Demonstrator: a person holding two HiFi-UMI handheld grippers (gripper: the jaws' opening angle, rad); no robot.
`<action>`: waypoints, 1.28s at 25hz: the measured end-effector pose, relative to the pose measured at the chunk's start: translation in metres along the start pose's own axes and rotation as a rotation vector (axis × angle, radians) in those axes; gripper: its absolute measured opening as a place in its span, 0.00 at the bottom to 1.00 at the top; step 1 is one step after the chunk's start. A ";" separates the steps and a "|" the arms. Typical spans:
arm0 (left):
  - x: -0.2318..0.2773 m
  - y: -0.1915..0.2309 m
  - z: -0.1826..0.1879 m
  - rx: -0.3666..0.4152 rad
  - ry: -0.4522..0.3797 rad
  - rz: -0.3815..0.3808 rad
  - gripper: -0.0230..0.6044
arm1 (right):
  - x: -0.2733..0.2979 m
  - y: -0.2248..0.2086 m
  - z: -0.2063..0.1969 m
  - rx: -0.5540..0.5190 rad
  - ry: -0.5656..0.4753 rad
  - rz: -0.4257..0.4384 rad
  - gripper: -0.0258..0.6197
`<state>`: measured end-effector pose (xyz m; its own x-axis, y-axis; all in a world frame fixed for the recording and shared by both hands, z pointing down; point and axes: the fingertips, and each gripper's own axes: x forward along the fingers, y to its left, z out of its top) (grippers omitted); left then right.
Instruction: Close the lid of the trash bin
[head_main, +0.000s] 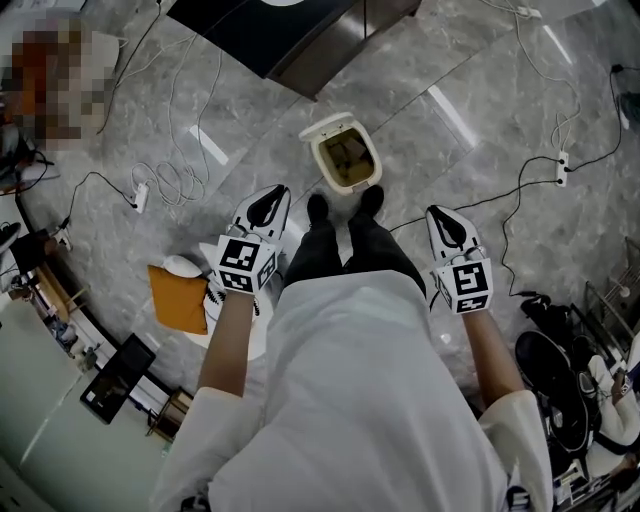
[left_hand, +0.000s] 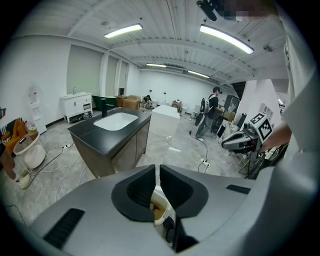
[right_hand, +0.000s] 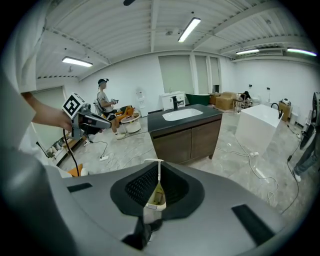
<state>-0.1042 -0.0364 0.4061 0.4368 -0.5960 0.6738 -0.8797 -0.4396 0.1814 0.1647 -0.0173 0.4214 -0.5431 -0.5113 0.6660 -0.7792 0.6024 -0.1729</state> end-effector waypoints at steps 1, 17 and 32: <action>0.003 0.000 0.000 0.005 0.008 -0.003 0.08 | 0.002 -0.001 -0.002 0.007 0.003 0.000 0.09; 0.051 0.021 -0.017 0.112 0.140 -0.117 0.20 | 0.031 0.021 -0.024 0.103 0.065 -0.046 0.09; 0.123 0.064 -0.044 0.143 0.252 -0.171 0.24 | 0.077 0.021 -0.040 0.181 0.091 -0.099 0.09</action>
<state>-0.1151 -0.1082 0.5324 0.4998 -0.3286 0.8014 -0.7548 -0.6190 0.2170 0.1192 -0.0197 0.4981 -0.4370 -0.4999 0.7478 -0.8752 0.4281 -0.2252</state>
